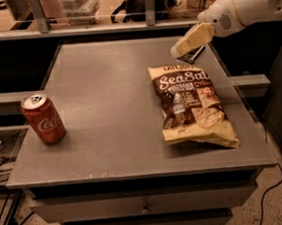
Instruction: Move rxbar chocolate near coke can
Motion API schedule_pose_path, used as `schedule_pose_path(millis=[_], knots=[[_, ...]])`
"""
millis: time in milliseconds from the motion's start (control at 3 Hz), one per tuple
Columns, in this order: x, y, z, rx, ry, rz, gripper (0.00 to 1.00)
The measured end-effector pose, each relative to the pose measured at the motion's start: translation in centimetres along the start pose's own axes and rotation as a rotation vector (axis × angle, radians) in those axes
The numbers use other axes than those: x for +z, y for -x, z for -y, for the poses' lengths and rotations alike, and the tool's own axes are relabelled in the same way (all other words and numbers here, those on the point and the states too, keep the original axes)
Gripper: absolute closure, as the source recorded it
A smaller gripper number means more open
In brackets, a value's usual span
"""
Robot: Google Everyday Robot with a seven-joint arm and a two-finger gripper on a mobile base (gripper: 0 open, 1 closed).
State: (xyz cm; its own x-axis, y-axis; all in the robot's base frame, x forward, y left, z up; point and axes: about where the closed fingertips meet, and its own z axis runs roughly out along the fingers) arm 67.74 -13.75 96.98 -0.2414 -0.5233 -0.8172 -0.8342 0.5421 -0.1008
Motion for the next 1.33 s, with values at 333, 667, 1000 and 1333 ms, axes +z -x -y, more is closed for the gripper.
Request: schedule_pose_path(millis=[333, 667, 1000, 1333], knots=[[2.5, -0.6, 2.2, 0.068, -0.008, 0.04, 0.0], [4.2, -1.8, 4.8, 0.131, -0.025, 0.069, 0.0], [4.6, -2.0, 5.0, 0.137, -0.025, 0.071, 0.0], [4.6, -2.0, 5.0, 0.137, -0.025, 0.071, 0.0]])
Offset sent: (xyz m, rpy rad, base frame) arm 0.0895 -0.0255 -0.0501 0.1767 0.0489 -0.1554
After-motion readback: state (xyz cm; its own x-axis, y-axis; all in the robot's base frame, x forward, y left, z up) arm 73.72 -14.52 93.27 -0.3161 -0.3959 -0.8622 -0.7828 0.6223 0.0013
